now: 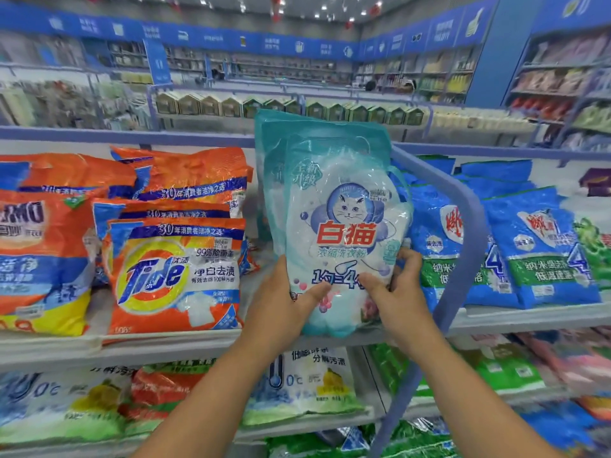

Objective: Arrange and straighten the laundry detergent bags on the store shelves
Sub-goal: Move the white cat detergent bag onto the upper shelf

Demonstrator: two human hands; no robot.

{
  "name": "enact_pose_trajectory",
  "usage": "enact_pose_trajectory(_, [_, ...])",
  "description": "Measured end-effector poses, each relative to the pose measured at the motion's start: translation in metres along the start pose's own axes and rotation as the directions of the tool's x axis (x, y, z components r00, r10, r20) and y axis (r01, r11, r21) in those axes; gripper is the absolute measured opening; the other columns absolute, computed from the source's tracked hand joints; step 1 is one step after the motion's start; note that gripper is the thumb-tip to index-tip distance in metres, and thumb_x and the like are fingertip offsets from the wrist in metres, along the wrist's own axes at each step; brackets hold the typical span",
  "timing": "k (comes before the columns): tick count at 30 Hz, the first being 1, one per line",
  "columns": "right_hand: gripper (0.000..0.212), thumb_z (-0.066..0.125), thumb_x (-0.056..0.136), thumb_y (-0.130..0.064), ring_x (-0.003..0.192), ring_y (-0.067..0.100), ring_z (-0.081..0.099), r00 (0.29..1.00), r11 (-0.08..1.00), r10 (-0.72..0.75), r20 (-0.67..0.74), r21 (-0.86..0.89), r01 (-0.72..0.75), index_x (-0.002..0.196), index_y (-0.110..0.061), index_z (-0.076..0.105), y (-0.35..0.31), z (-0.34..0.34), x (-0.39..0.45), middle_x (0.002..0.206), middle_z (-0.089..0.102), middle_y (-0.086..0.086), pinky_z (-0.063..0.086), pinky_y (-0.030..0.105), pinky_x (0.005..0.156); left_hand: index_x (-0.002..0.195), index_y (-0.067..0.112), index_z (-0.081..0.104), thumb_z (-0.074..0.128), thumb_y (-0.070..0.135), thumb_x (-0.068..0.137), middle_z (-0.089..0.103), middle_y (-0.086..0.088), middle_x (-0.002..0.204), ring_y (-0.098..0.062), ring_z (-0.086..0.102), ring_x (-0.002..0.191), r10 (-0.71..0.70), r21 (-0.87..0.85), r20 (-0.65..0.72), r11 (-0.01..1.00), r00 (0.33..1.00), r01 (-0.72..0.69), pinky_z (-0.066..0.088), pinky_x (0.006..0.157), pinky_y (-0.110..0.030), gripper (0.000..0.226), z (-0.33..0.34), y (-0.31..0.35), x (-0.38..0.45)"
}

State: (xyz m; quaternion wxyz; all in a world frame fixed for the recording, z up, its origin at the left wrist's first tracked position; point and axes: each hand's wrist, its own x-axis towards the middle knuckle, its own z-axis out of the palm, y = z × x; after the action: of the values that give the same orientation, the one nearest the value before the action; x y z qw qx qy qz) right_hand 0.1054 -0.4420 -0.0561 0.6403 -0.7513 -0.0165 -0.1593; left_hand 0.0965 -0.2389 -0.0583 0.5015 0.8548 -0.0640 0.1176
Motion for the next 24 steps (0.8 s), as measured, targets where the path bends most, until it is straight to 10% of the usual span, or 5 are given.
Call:
enact_pose_trajectory(13, [0.059, 0.071, 0.092, -0.026, 0.106, -0.008, 0.060, 1.000, 0.984, 0.008, -0.002, -0.176, -0.008, 0.137, -0.035, 0.034, -0.008, 0.001, -0.027, 0.123, 0.058, -0.022, 0.047, 0.001, 0.070, 0.134, 0.038, 0.034, 0.079, 0.054, 0.076, 0.056, 0.029, 0.108, -0.007, 0.061, 0.109, -0.046, 0.010, -0.097, 0.999, 0.994, 0.047, 0.044, 0.078, -0.026, 0.075, 0.002, 0.010, -0.015])
enact_pose_trajectory(18, [0.116, 0.077, 0.078, -0.048, 0.132, 0.004, 0.051, 0.985, 0.969, 0.031, 0.170, -0.247, 0.012, 0.150, -0.055, -0.013, -0.002, -0.001, -0.034, 0.155, 0.037, -0.019, 0.045, 0.040, 0.110, 0.153, 0.042, -0.021, 0.078, 0.061, 0.073, 0.030, 0.010, 0.161, -0.008, 0.045, 0.136, 0.083, 0.123, -0.021, 0.989, 0.996, -0.080, 0.043, 0.106, -0.031, 0.129, 0.005, 0.016, -0.029])
enact_pose_trajectory(24, [0.118, 0.067, 0.087, -0.052, 0.133, 0.022, 0.050, 0.978, 0.889, 0.069, 0.198, -0.457, 0.030, 0.149, -0.038, -0.032, -0.013, 0.000, -0.030, 0.160, 0.033, -0.003, 0.045, 0.046, 0.108, 0.156, 0.024, -0.023, 0.070, 0.060, 0.082, 0.025, 0.000, 0.165, -0.017, 0.040, 0.141, 0.066, 0.327, -0.066, 0.944, 0.996, -0.041, 0.043, 0.094, -0.033, 0.124, 0.008, 0.027, -0.033])
